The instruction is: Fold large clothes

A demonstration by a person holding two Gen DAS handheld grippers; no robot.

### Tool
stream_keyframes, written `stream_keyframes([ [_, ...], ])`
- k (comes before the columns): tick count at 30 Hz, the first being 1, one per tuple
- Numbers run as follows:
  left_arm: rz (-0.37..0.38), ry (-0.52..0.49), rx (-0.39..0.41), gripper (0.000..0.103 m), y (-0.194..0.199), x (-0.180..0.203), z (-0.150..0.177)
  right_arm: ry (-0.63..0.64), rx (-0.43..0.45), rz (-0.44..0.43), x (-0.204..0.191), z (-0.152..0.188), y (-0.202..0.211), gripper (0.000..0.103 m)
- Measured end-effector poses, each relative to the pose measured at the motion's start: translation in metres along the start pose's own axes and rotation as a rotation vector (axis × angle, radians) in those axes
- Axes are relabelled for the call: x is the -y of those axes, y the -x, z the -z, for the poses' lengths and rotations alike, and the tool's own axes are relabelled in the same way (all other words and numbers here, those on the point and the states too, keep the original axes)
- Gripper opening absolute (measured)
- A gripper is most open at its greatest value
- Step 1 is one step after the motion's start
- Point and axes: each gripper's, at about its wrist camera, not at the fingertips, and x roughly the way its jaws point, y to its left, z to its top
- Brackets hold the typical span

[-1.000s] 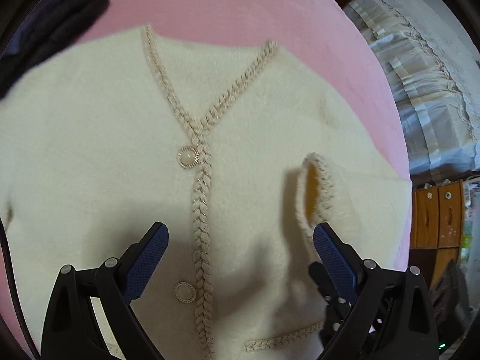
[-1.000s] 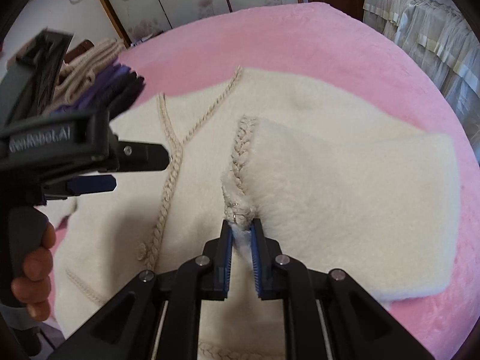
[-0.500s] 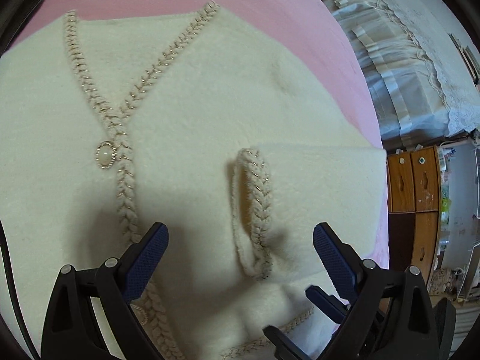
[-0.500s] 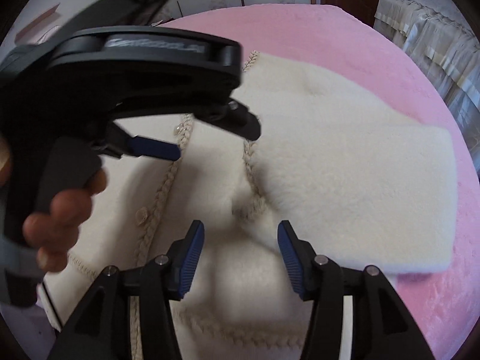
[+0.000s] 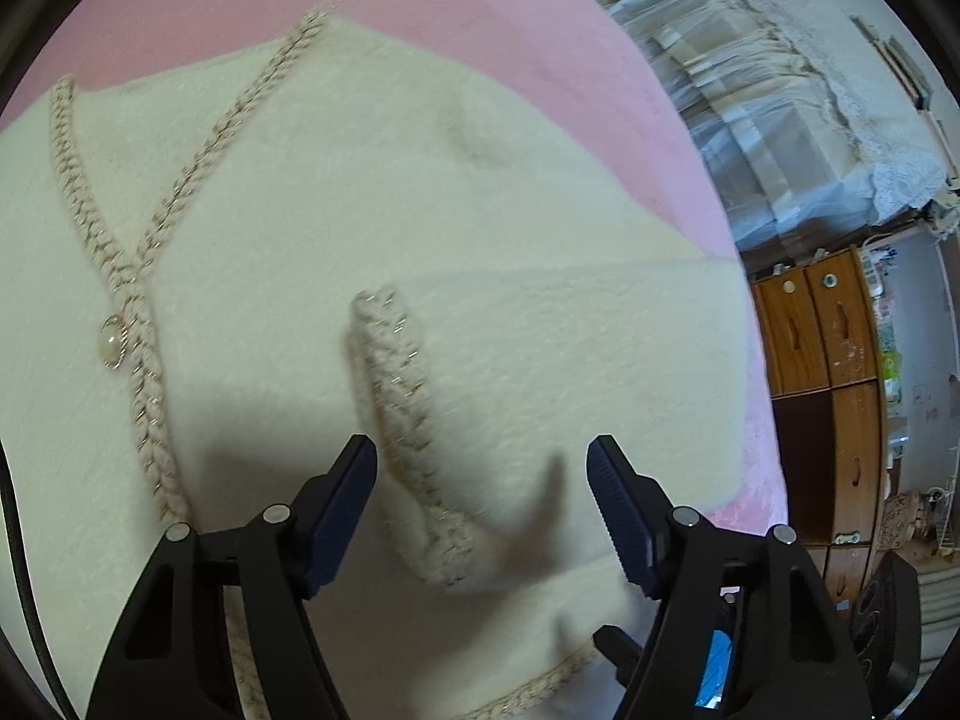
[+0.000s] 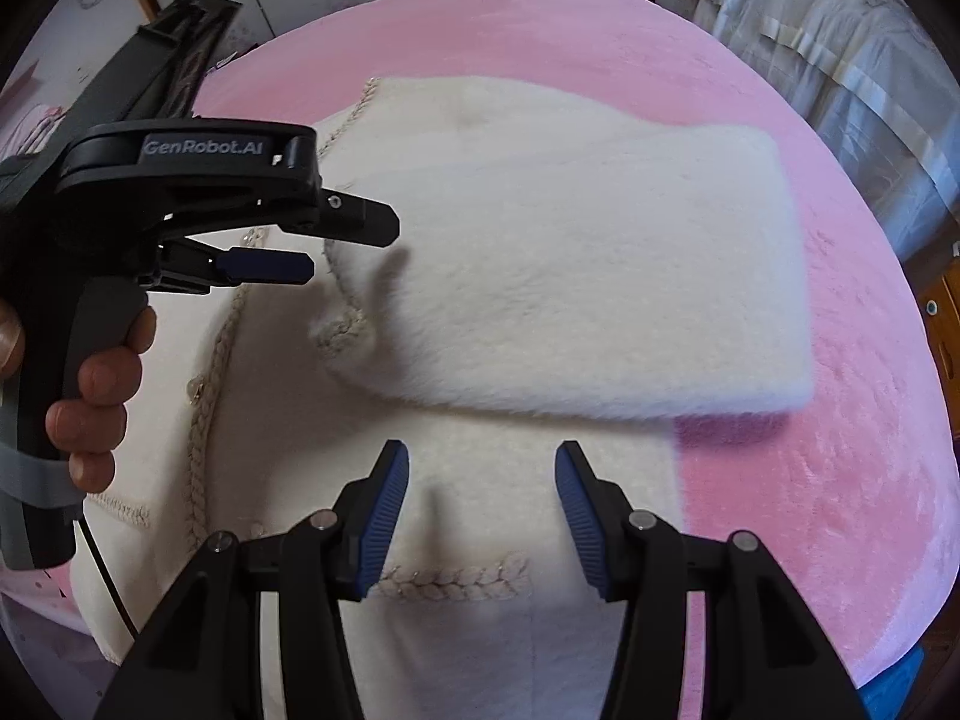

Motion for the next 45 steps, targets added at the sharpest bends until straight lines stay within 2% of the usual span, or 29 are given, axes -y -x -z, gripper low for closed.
stream_keyframes([
  [3, 0.012, -0.004, 0.01, 0.07, 0.0, 0.001, -0.006, -0.008, 0.006, -0.002, -0.003, 0.001, 0.003, 0.051],
  [4, 0.003, -0.005, 0.008, 0.067, -0.002, 0.0, -0.008, -0.01, 0.007, -0.004, -0.002, 0.002, 0.004, 0.051],
  [5, -0.007, -0.005, 0.005, 0.061, -0.004, -0.001, -0.009, -0.01, 0.007, -0.004, 0.0, 0.003, 0.007, 0.051],
  [6, -0.03, -0.003, -0.006, 0.042, -0.007, -0.002, -0.011, -0.011, 0.005, -0.005, 0.002, 0.005, 0.01, 0.051],
  [7, -0.044, 0.003, -0.021, 0.028, -0.008, -0.004, -0.013, -0.012, 0.003, -0.004, 0.0, 0.0, 0.008, 0.051],
  [9, -0.004, 0.043, -0.038, 0.017, -0.005, -0.012, -0.014, -0.017, -0.007, -0.004, 0.013, -0.005, 0.004, 0.051],
  [11, 0.005, 0.055, -0.051, 0.015, 0.001, -0.014, -0.014, -0.022, -0.01, -0.001, 0.013, -0.003, 0.003, 0.051],
  [13, -0.065, 0.016, -0.064, 0.015, 0.003, -0.009, -0.015, -0.029, -0.007, 0.004, 0.015, 0.0, 0.003, 0.051],
  [14, -0.122, -0.003, -0.083, 0.015, 0.002, -0.007, -0.015, -0.033, -0.007, 0.006, 0.016, 0.0, 0.003, 0.051],
  [17, -0.265, 0.0, -0.133, 0.022, -0.006, -0.015, -0.015, -0.048, -0.009, 0.016, 0.017, 0.002, 0.002, 0.051],
  [20, -0.262, 0.071, -0.141, 0.029, -0.009, -0.028, -0.015, -0.056, -0.003, 0.021, 0.016, 0.0, 0.005, 0.051],
  [23, -0.271, 0.111, -0.121, 0.047, -0.004, -0.034, -0.015, -0.071, 0.011, 0.023, 0.02, -0.005, 0.007, 0.051],
  [25, -0.277, 0.147, -0.106, 0.075, 0.0, -0.041, -0.014, -0.08, 0.014, 0.022, 0.024, -0.006, 0.007, 0.051],
  [27, -0.269, 0.199, -0.096, 0.081, 0.004, -0.051, -0.012, -0.084, 0.012, 0.022, 0.026, -0.005, 0.006, 0.051],
  [29, -0.238, 0.235, -0.103, 0.081, 0.001, -0.06, -0.011, -0.084, 0.01, 0.022, 0.028, -0.003, 0.005, 0.051],
  [32, -0.218, 0.23, -0.088, 0.079, -0.003, -0.064, -0.009, -0.087, 0.005, 0.023, 0.031, -0.004, 0.002, 0.051],
  [35, -0.216, 0.197, -0.079, 0.063, -0.004, -0.061, -0.009, -0.092, 0.001, 0.022, 0.032, -0.006, 0.0, 0.051],
  [37, -0.205, 0.179, -0.073, 0.044, -0.007, -0.056, -0.01, -0.09, 0.003, 0.025, 0.03, -0.006, 0.0, 0.051],
  [38, -0.188, 0.17, -0.073, 0.042, -0.011, -0.049, -0.013, -0.089, 0.005, 0.026, 0.03, -0.006, 0.0, 0.051],
  [39, -0.188, 0.158, -0.077, 0.042, -0.012, -0.045, -0.014, -0.088, 0.008, 0.03, 0.03, -0.006, 0.0, 0.051],
  [41, -0.246, 0.13, -0.095, 0.048, -0.016, -0.039, -0.015, -0.096, 0.015, 0.043, 0.033, -0.007, 0.001, 0.051],
  [43, -0.299, 0.109, -0.14, 0.068, -0.027, -0.037, -0.014, -0.116, 0.023, 0.063, 0.039, -0.009, 0.001, 0.051],
  [45, -0.327, 0.084, -0.16, 0.073, -0.036, -0.03, -0.016, -0.145, 0.031, 0.085, 0.047, -0.012, 0.002, 0.051],
])
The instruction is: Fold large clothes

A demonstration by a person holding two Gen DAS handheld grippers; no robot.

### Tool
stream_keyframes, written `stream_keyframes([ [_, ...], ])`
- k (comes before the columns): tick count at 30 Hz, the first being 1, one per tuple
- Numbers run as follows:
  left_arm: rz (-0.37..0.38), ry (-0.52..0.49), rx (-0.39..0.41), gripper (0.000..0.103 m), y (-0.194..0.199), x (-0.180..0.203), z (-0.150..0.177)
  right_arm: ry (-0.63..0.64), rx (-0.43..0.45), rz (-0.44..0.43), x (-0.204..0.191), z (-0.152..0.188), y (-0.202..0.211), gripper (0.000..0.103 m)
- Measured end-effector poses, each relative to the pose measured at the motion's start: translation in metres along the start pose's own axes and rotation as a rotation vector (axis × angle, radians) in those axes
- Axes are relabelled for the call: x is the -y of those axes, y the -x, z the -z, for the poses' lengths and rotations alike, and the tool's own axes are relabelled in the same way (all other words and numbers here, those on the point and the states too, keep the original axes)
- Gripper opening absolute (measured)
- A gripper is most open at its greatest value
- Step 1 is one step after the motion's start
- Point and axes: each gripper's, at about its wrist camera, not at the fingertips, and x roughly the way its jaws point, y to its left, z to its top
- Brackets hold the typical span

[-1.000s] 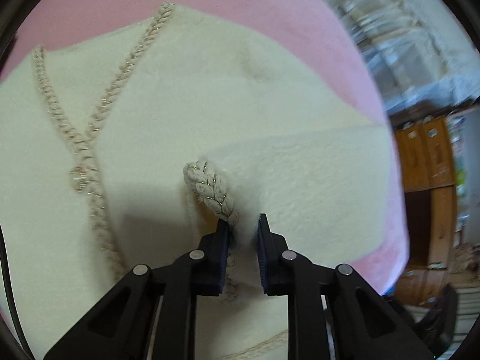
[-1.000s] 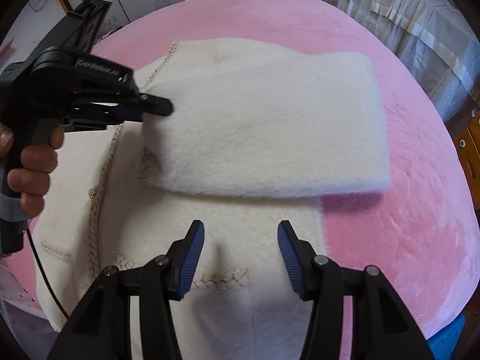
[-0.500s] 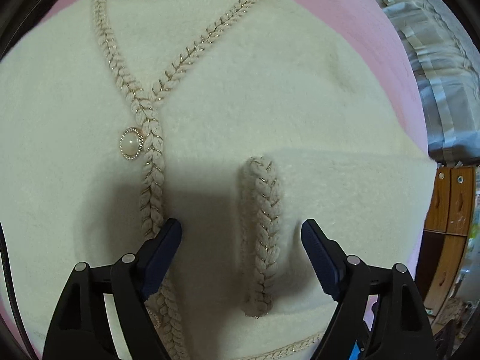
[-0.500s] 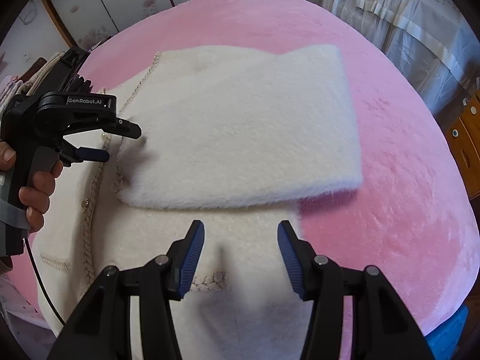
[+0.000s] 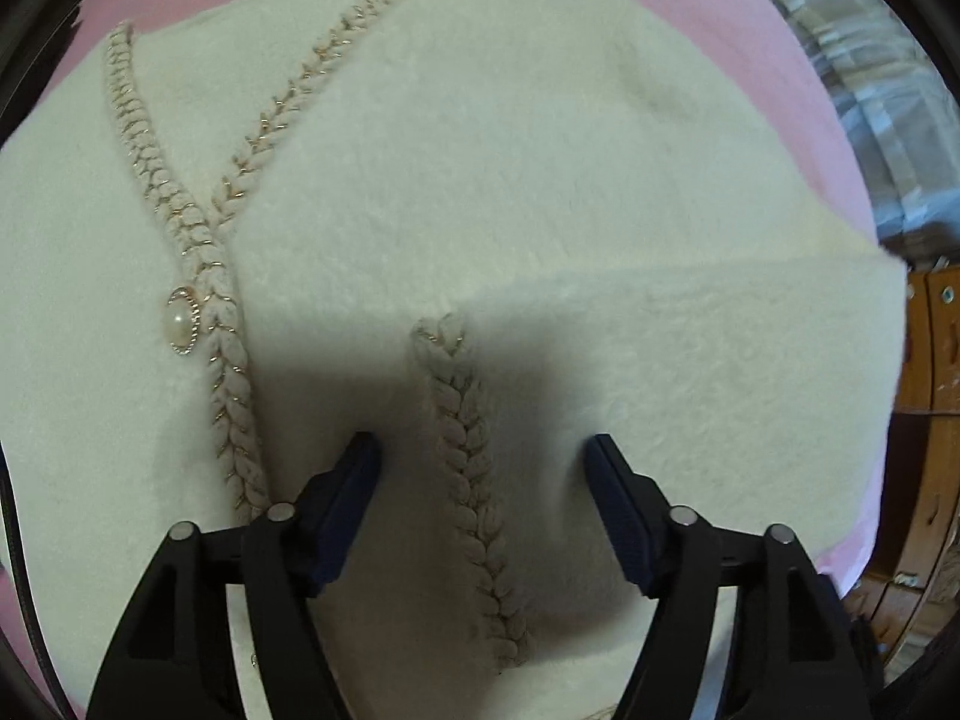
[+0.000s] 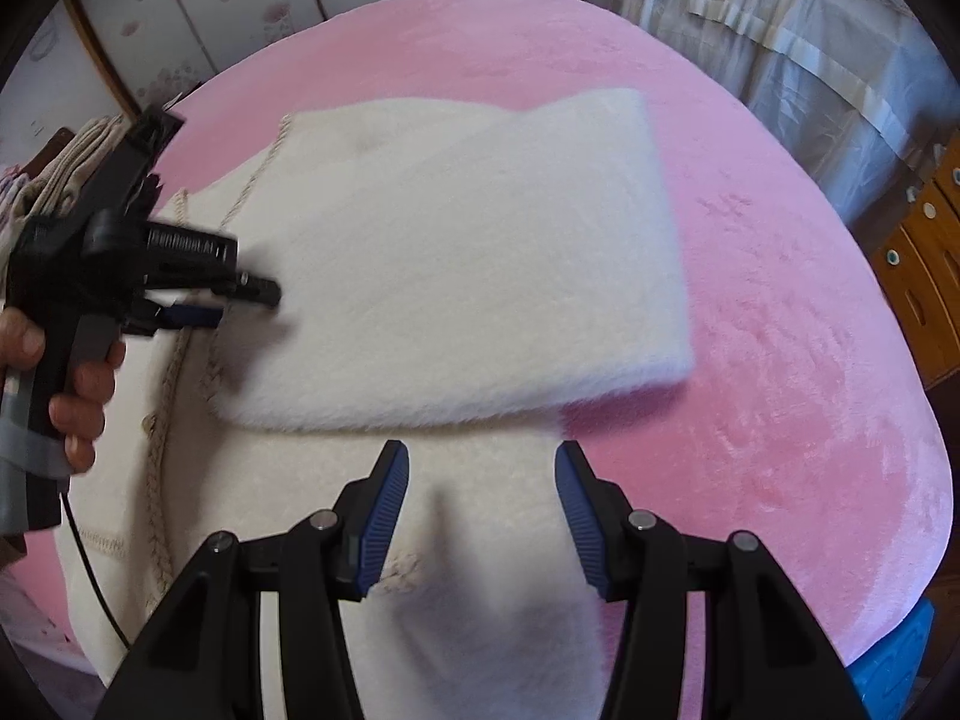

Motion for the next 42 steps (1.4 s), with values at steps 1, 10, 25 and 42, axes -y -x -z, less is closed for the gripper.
stream_keyframes([
  [1, -0.023, -0.016, -0.006, 0.074, -0.001, 0.005, 0.0, -0.016, 0.004, 0.011, 0.005, -0.002, 0.0, 0.051],
  [10, 0.088, 0.073, 0.081, 0.013, 0.049, 0.011, 0.001, -0.082, 0.0, 0.06, 0.028, -0.001, -0.003, 0.051],
  [25, 0.059, 0.215, 0.45, 0.013, 0.21, -0.063, -0.012, -0.025, 0.061, 0.048, 0.002, -0.041, -0.048, 0.051],
  [42, -0.055, 0.359, 0.308, 0.014, 0.102, -0.158, 0.022, 0.093, 0.036, 0.152, -0.029, -0.045, -0.067, 0.01],
])
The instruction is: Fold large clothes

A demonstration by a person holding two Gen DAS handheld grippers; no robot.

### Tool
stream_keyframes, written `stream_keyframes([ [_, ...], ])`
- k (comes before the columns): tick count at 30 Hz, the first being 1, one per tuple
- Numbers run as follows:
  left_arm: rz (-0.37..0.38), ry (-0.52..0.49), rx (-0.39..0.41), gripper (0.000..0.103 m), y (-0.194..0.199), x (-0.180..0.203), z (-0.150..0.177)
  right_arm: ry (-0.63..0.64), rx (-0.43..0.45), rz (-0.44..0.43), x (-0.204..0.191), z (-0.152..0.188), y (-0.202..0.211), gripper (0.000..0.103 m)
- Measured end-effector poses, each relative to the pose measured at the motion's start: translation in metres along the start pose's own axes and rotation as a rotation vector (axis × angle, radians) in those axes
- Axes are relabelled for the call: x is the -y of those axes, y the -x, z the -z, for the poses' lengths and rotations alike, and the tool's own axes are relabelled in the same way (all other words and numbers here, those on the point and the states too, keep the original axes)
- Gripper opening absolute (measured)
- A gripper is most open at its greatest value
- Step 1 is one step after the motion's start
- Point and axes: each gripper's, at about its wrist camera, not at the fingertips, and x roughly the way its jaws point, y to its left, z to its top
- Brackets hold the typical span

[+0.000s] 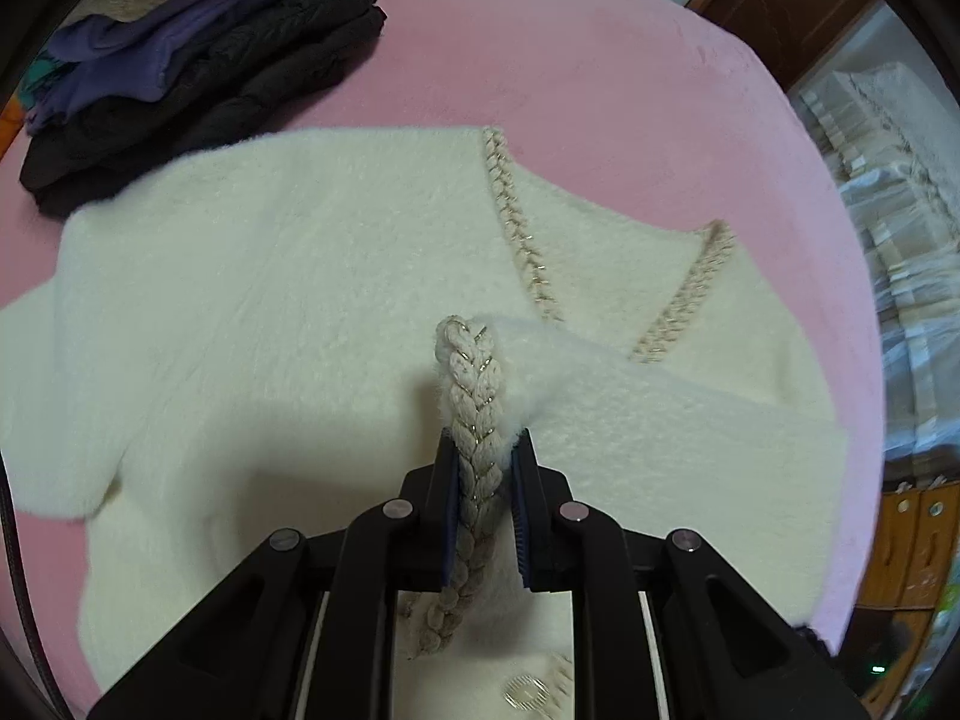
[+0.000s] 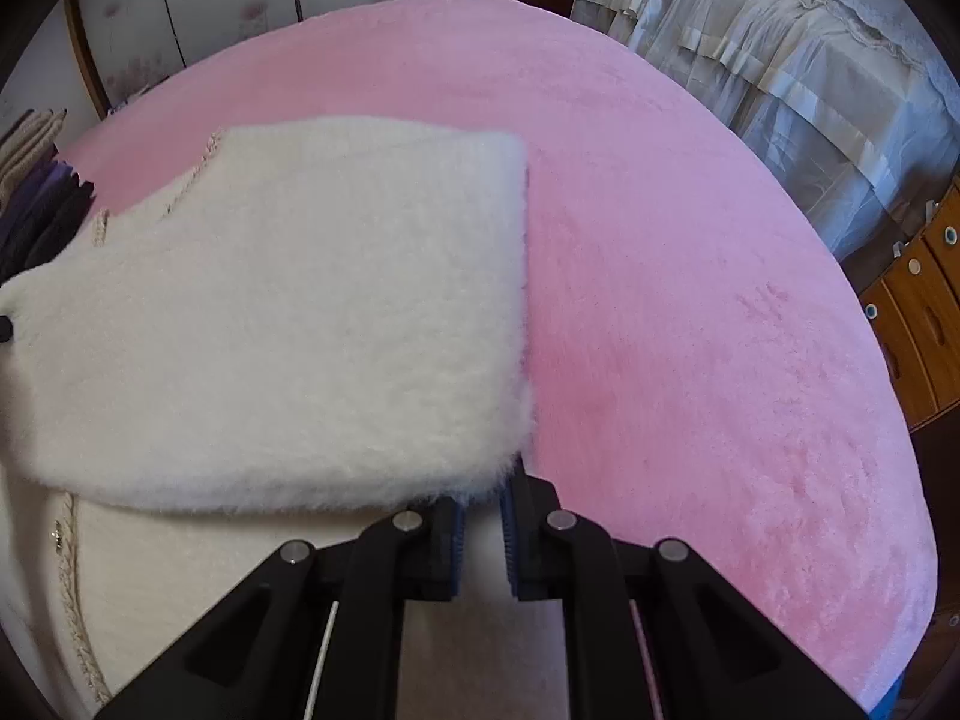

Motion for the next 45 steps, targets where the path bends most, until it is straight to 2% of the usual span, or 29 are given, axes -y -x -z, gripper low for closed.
stream_keyframes([
  [2, -0.048, -0.043, -0.042, 0.016, -0.023, 0.002, -0.001, 0.025, -0.024, 0.006, -0.002, 0.0, 0.003, 0.011],
  [4, -0.063, -0.056, -0.074, 0.026, -0.035, -0.001, 0.001, 0.043, -0.041, -0.01, -0.001, 0.003, 0.012, 0.013],
  [6, -0.021, -0.026, -0.087, 0.03, -0.035, -0.007, 0.0, 0.043, -0.048, -0.038, 0.002, 0.005, 0.022, 0.015],
  [8, 0.038, 0.014, -0.112, 0.051, -0.033, -0.012, -0.002, 0.019, -0.048, -0.1, 0.01, 0.004, 0.039, 0.017],
  [9, 0.068, 0.038, -0.108, 0.066, -0.03, -0.016, -0.003, 0.005, -0.04, -0.125, 0.014, 0.003, 0.046, 0.024],
  [10, 0.08, 0.058, -0.091, 0.071, -0.027, -0.019, -0.004, -0.023, -0.024, -0.158, 0.02, -0.001, 0.055, 0.028],
  [12, 0.085, 0.068, -0.072, 0.071, -0.027, -0.022, -0.008, -0.074, 0.006, -0.19, 0.031, -0.012, 0.064, 0.045],
  [16, 0.099, 0.089, -0.088, 0.07, -0.04, -0.024, -0.017, -0.156, 0.033, -0.199, 0.048, -0.054, 0.047, 0.047],
  [17, 0.095, 0.07, -0.095, 0.065, -0.043, -0.021, -0.017, -0.162, 0.042, -0.193, 0.05, -0.064, 0.039, 0.047],
  [18, 0.087, 0.034, -0.099, 0.039, -0.045, -0.014, -0.019, -0.163, 0.048, -0.184, 0.051, -0.074, 0.029, 0.047],
  [19, 0.078, -0.008, -0.105, 0.024, -0.047, -0.006, -0.02, -0.163, 0.049, -0.176, 0.051, -0.088, 0.015, 0.047],
  [20, 0.06, -0.032, -0.106, 0.023, -0.048, -0.002, -0.021, -0.162, 0.046, -0.171, 0.051, -0.098, 0.005, 0.047],
  [21, 0.045, -0.059, -0.097, 0.016, -0.049, 0.001, -0.027, -0.163, 0.038, -0.169, 0.051, -0.109, -0.008, 0.047],
  [25, 0.019, -0.105, -0.043, 0.014, -0.037, 0.015, -0.029, -0.169, -0.041, -0.164, 0.055, -0.139, -0.056, 0.047],
  [27, 0.025, -0.106, 0.006, 0.013, -0.028, 0.018, -0.031, -0.185, -0.074, -0.196, 0.056, -0.147, -0.074, 0.047],
  [28, 0.025, -0.106, 0.023, 0.013, -0.025, 0.018, -0.032, -0.186, -0.08, -0.208, 0.056, -0.149, -0.078, 0.042],
  [29, 0.022, -0.106, 0.035, 0.013, -0.025, 0.02, -0.032, -0.159, -0.07, -0.225, 0.052, -0.15, -0.079, 0.019],
  [30, 0.018, -0.11, 0.044, 0.013, -0.025, 0.021, -0.032, -0.12, -0.054, -0.19, 0.047, -0.15, -0.077, 0.015],
  [33, -0.025, -0.147, 0.048, 0.013, -0.037, 0.025, -0.028, -0.046, 0.016, -0.13, 0.037, -0.143, -0.067, 0.013],
  [36, -0.08, -0.196, 0.043, 0.015, -0.058, 0.026, -0.019, -0.004, 0.02, -0.064, 0.029, -0.133, -0.079, 0.015],
  [39, -0.134, -0.236, 0.067, 0.021, -0.06, 0.037, -0.013, 0.085, 0.04, 0.047, 0.009, -0.129, -0.077, 0.016],
  [41, -0.157, -0.245, 0.067, 0.03, -0.054, 0.041, -0.011, 0.109, 0.049, 0.097, -0.001, -0.128, -0.065, 0.02],
  [42, -0.157, -0.243, 0.057, 0.039, -0.051, 0.041, -0.01, 0.106, 0.052, 0.105, -0.003, -0.126, -0.058, 0.02],
  [43, -0.153, -0.24, 0.045, 0.052, -0.045, 0.04, -0.01, 0.093, 0.059, 0.092, -0.004, -0.121, -0.046, 0.02],
  [45, -0.147, -0.23, 0.047, 0.063, -0.028, 0.035, -0.005, 0.068, 0.064, 0.046, 0.002, -0.111, -0.026, 0.02],
])
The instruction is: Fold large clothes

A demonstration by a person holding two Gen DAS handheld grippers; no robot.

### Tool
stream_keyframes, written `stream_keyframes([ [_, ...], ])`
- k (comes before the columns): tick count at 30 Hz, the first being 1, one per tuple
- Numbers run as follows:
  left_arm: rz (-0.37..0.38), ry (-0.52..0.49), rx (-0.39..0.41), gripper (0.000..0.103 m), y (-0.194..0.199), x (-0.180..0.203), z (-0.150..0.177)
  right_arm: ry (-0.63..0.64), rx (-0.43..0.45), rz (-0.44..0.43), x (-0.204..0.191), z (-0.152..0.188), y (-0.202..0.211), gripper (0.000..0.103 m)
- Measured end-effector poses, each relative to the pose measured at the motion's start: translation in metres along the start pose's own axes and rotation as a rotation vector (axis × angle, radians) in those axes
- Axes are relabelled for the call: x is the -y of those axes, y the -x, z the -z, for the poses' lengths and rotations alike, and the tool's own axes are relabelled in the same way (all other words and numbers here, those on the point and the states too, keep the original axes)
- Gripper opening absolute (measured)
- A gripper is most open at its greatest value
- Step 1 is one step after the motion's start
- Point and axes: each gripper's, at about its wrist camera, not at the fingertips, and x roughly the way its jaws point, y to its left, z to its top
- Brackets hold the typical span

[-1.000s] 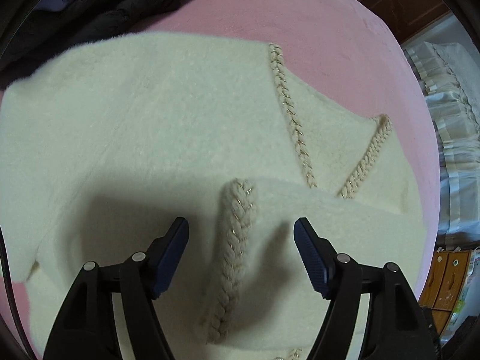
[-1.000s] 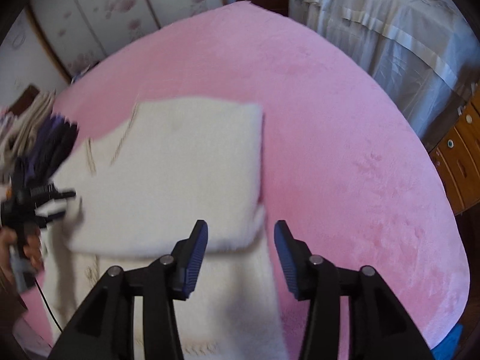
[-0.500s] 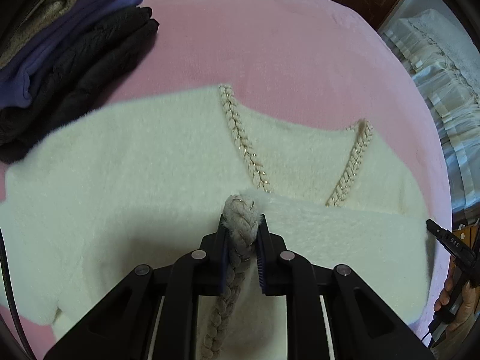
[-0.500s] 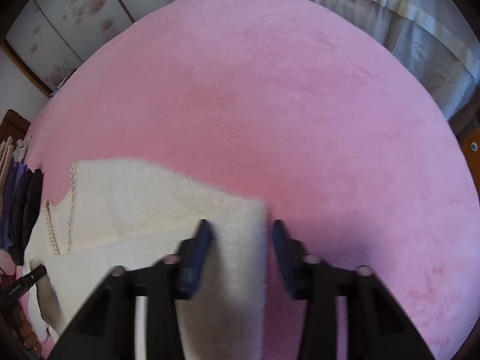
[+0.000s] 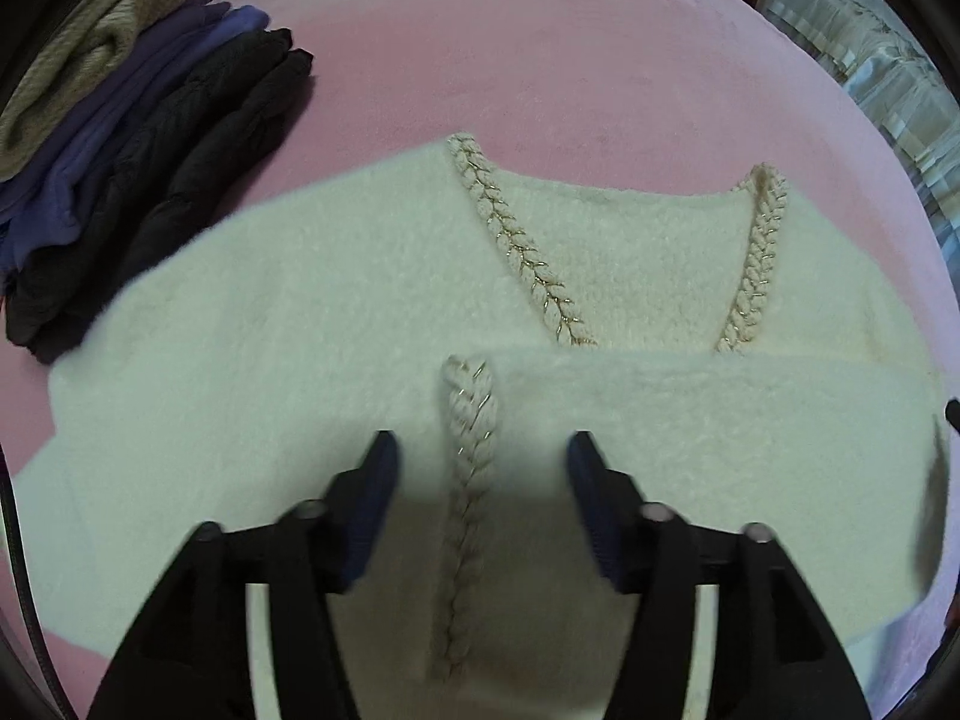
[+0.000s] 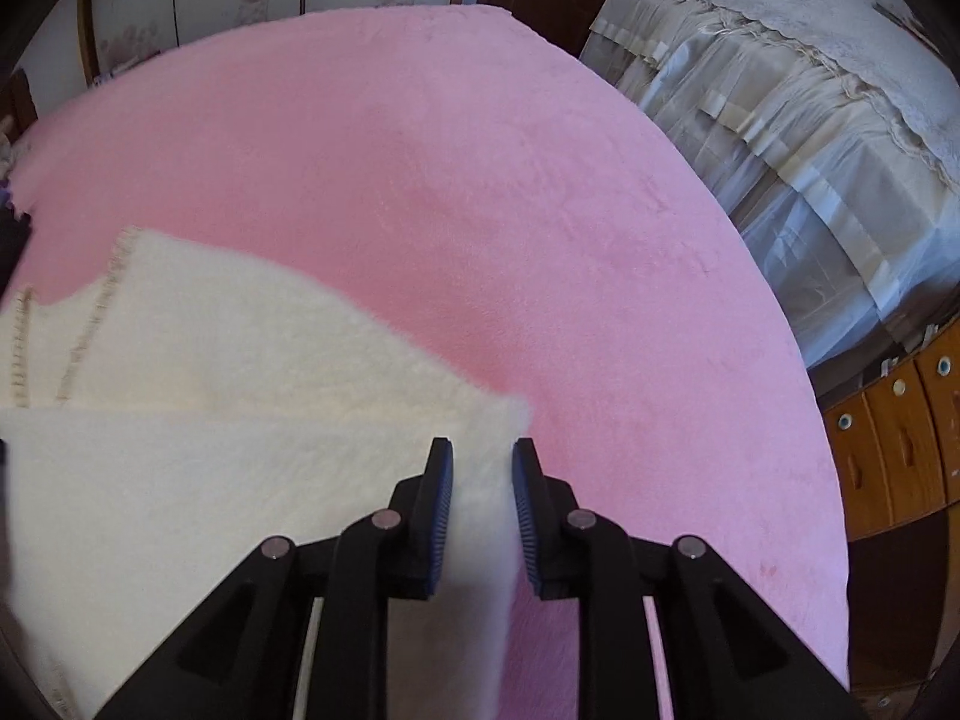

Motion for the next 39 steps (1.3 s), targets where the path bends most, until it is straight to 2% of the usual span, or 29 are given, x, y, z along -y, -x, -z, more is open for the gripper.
stream_keyframes([
  [2, -0.005, -0.004, 0.019, 0.071, 0.019, -0.003, 0.007, -0.018, 0.001, -0.039, -0.001, 0.013, 0.022, 0.02],
  [3, -0.009, -0.009, 0.016, 0.081, 0.027, -0.003, 0.01, -0.023, -0.002, -0.054, -0.003, 0.02, 0.034, 0.02],
  [4, -0.01, -0.012, 0.017, 0.085, 0.036, -0.003, 0.013, -0.027, -0.006, -0.071, -0.001, 0.026, 0.043, 0.02],
  [9, 0.037, -0.013, 0.024, 0.085, 0.085, -0.01, 0.027, -0.039, -0.017, -0.14, -0.021, 0.064, 0.101, 0.02],
  [13, 0.107, 0.007, 0.043, 0.086, 0.121, 0.001, 0.033, -0.046, -0.004, -0.158, -0.035, 0.07, 0.14, 0.02],
  [18, 0.159, 0.053, 0.066, 0.091, 0.16, -0.008, 0.036, -0.1, -0.009, -0.213, -0.045, 0.067, 0.174, 0.022],
  [22, 0.169, 0.065, 0.078, 0.091, 0.179, -0.014, 0.042, -0.103, -0.003, -0.252, -0.055, 0.056, 0.193, 0.025],
  [24, 0.172, 0.065, 0.09, 0.091, 0.19, -0.017, 0.048, -0.093, 0.009, -0.253, -0.061, 0.052, 0.202, 0.035],
  [26, 0.171, 0.062, 0.104, 0.091, 0.202, -0.019, 0.055, -0.076, 0.025, -0.249, -0.067, 0.05, 0.21, 0.039],
  [34, 0.192, 0.116, 0.138, 0.091, 0.251, -0.029, 0.086, 0.012, 0.001, -0.35, -0.089, 0.054, 0.245, 0.039],
  [39, 0.203, 0.22, 0.155, 0.091, 0.285, -0.041, 0.112, 0.082, -0.008, -0.497, -0.098, 0.063, 0.271, 0.039],
])
